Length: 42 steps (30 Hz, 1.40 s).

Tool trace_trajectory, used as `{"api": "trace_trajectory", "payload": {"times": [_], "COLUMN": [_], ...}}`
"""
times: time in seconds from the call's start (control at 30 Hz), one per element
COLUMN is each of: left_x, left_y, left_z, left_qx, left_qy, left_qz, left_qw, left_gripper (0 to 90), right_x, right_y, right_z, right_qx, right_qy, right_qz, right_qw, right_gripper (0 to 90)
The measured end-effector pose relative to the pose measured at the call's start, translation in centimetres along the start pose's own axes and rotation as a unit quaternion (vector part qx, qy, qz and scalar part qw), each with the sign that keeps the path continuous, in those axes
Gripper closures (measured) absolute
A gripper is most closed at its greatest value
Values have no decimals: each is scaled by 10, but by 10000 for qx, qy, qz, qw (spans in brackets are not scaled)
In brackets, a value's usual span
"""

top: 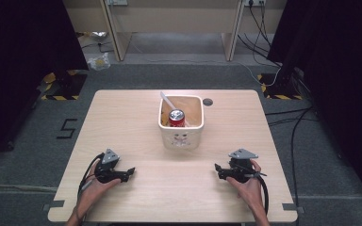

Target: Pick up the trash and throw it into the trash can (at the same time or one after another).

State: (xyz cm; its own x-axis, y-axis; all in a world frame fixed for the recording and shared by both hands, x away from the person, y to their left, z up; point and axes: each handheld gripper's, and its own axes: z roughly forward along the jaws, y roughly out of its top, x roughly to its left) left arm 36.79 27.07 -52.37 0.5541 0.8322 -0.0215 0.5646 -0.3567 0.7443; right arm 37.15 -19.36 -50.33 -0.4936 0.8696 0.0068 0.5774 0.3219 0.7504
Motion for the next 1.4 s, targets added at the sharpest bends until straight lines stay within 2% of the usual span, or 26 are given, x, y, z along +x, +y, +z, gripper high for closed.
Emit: {"api": "trace_trajectory", "payload": {"times": [0.13,0.23,0.37,0.57,0.67,0.93,1.13,1.4], "left_x": [0,0,0,0,0,0,0,0], "left_y": [0,0,0,0,0,0,0,0], "left_z": [0,0,0,0,0,0,0,0], "left_qx": [1,0,0,1,1,0,1,1], "left_qy": [0,-1,-1,0,1,0,0,0], "left_qz": [2,1,0,1,1,0,1,2], "left_qw": [10000,10000,10000,10000,10000,10000,10000,10000], "left_gripper": [142,143,143,143,143,142,143,143], "right_x": [0,2,4,5,5,4,4,7], "right_y": [-4,-6,-8,-16,-19,-26,-28,-28], "right_z": [-2,-3,-6,-9,-10,-11,-12,-12], "right_qx": [31,56,-9,3,33,78,157,215], "right_qy": [38,-42,25,78,8,21,29,-34], "right_qz": [37,-49,-80,-70,-69,-1,33,-69], "right_qw": [10000,10000,10000,9999,10000,10000,9999,9997], "right_gripper": [163,161,159,160,160,160,156,147]}}
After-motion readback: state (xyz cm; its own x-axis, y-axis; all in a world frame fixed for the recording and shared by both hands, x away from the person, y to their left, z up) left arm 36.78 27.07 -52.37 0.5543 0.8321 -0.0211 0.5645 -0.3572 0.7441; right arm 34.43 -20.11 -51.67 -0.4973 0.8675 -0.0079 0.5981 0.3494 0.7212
